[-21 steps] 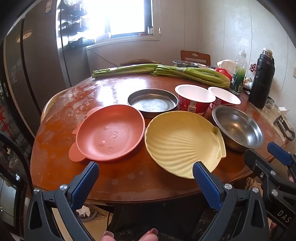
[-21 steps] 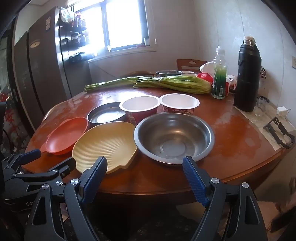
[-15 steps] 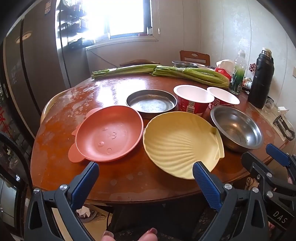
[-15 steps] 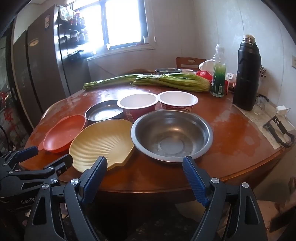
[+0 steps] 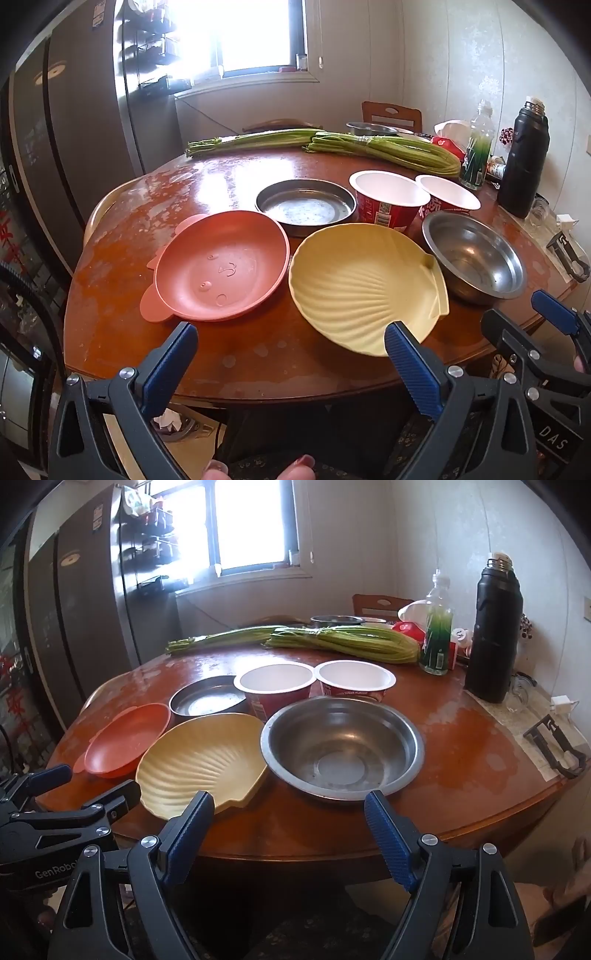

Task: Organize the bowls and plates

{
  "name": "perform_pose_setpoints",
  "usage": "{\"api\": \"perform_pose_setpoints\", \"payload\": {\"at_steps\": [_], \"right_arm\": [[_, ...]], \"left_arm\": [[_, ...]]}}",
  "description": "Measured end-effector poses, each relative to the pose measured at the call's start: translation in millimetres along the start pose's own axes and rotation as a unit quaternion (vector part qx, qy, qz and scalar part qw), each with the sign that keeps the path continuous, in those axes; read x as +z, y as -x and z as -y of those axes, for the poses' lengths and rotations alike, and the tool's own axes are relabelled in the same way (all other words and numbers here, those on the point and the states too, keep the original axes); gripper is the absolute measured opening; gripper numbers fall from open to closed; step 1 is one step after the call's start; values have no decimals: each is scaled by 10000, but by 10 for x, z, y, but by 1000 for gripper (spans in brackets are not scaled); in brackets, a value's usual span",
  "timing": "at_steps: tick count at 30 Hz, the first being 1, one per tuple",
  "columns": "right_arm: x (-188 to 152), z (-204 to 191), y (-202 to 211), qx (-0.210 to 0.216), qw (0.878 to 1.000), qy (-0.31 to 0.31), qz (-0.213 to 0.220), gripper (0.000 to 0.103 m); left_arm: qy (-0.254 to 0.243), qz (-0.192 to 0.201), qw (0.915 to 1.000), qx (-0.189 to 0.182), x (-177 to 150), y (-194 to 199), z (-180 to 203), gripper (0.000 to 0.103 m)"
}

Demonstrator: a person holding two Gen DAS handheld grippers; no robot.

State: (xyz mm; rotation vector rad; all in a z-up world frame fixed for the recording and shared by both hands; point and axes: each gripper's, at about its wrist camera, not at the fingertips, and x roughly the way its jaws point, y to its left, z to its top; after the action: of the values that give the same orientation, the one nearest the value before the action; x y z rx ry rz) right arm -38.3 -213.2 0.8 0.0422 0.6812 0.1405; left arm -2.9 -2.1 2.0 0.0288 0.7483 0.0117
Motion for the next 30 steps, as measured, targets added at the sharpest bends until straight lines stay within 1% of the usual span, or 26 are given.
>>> {"api": "perform_pose_setpoints", "payload": {"at_steps": [3,30], "right_arm": [[-9,-9,-2,-35,10000,53,-12,85],[-69,-10,-7,-23,10000,30,-89,84]], "left_arm": [[-7,-45,10000,-7,-3,5,5,102],[5,-17,10000,65,-48,31,-2,102]]}}
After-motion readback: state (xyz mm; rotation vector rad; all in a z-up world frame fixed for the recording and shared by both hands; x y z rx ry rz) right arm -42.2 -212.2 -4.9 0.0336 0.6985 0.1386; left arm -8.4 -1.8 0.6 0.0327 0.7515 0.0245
